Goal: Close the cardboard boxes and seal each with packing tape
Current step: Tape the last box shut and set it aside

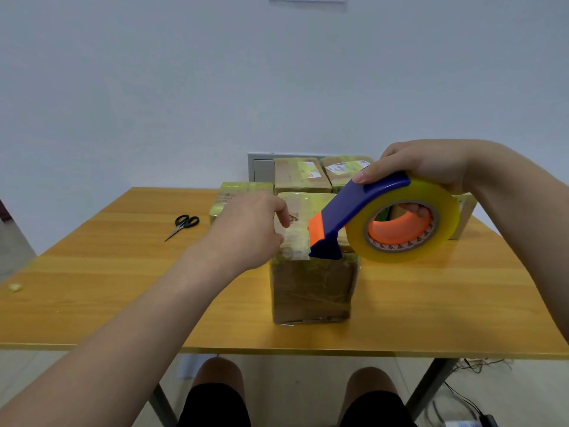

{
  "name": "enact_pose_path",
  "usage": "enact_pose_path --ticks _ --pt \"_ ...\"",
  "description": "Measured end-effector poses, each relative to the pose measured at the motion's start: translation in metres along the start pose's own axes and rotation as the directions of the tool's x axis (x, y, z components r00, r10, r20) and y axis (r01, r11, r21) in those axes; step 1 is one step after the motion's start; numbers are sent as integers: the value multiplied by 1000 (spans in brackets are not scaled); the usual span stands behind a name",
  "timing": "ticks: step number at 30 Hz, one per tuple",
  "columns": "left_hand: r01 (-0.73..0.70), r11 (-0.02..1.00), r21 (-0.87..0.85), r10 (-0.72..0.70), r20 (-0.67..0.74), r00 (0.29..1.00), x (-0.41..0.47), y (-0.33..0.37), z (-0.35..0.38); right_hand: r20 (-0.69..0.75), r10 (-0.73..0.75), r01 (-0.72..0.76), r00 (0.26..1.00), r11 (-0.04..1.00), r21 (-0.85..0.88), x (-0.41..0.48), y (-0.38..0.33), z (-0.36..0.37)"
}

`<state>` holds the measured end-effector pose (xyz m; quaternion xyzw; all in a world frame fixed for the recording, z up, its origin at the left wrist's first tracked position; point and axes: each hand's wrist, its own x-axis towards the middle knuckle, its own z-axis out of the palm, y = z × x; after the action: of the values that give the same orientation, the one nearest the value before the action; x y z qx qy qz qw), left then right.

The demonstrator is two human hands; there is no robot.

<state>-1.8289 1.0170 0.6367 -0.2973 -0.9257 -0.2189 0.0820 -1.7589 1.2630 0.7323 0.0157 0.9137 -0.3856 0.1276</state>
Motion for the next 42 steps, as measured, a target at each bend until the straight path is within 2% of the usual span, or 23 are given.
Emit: enact_pose_path --ticks 6,13,17,19,20,21,23,25,27,31,36,38,42 --pt "6 981 194 4 -53 999 -7 1 7 -7 55 -55 998 998 11 7 -3 3" --pt "21 964 266 -17 -17 1000 -7 -9 -7 -5 112 -111 994 994 21 14 -8 2" --pt "123 992 1 -121 202 972 4 -30 -10 7 158 -158 987 987 30 13 -1 -3" --pt "126 992 -16 -122 142 982 11 -37 -8 13 162 -162 987 986 38 13 0 -1" --pt "103 993 -61 -99 68 993 15 -37 -6 16 163 -163 987 986 43 14 0 -1" --pt "64 982 -176 -65 -2 998 19 -32 -4 19 160 -161 987 986 45 15 0 0" --pt "-31 872 -489 2 -60 998 24 -9 4 27 163 -164 986 985 60 17 1 0" --pt "-42 742 -669 60 3 998 26 18 16 28 168 -169 985 983 71 20 -1 0" --pt "-29 714 -700 104 66 992 29 34 34 35 164 -166 986 983 76 20 1 -2" --pt "-29 787 -616 157 154 976 33 35 51 74 153 -161 985 979 121 13 14 -8" --pt "23 811 -585 179 285 942 36 27 55 105 163 -184 981 954 235 3 40 -13" --pt "50 793 -607 198 334 922 40 23 56 114 116 -143 987 955 259 2 49 -12" --pt "-4 799 -602 308 403 862 42 20 53 86 76 -97 993 953 287 -3 60 -18"
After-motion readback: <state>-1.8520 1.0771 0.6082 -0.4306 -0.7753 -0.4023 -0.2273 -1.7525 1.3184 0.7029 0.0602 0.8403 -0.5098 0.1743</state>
